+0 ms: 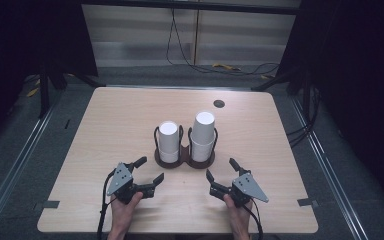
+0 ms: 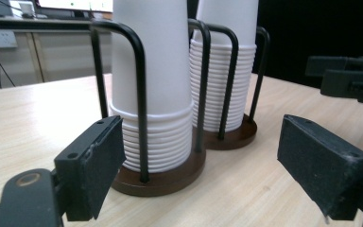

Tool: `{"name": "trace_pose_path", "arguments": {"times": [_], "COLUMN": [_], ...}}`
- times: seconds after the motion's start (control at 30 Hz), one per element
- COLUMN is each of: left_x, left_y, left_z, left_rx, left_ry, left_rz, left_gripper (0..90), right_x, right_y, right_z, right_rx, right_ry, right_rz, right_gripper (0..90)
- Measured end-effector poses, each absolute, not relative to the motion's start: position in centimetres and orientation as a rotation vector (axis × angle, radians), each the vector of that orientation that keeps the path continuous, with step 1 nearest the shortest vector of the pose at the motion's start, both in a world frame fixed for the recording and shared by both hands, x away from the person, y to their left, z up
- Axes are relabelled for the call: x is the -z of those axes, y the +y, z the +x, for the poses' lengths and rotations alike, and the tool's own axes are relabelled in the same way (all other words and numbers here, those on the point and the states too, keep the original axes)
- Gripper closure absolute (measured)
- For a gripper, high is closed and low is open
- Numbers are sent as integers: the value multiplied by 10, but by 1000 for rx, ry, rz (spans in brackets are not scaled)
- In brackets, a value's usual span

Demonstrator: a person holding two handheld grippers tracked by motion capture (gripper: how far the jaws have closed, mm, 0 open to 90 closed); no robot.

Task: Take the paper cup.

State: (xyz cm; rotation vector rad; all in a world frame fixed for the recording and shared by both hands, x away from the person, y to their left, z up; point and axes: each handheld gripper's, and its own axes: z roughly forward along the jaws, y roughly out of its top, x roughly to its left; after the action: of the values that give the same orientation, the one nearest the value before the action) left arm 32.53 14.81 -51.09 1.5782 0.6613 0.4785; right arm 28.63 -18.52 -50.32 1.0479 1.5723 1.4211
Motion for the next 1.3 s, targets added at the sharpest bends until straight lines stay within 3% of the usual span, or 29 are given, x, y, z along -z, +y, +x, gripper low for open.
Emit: {"name": "trace_pose_path", "arguments": {"times": [0.4,1.3], "left_x": [498,461], "left_y": [153,153], "left_z": [330,351], "left_rx": [-395,-344], "left_ry": [639,577], "left_rz": [1557,1632], "left_gripper": [157,186], "right_x": [503,502], "right_y": [-185,-184], "right_z": [286,287], "right_rx": [-1421,-1416], "right_ry": [1585,1596], "right_rz": [1053,1062], "right_gripper": [126,129]}}
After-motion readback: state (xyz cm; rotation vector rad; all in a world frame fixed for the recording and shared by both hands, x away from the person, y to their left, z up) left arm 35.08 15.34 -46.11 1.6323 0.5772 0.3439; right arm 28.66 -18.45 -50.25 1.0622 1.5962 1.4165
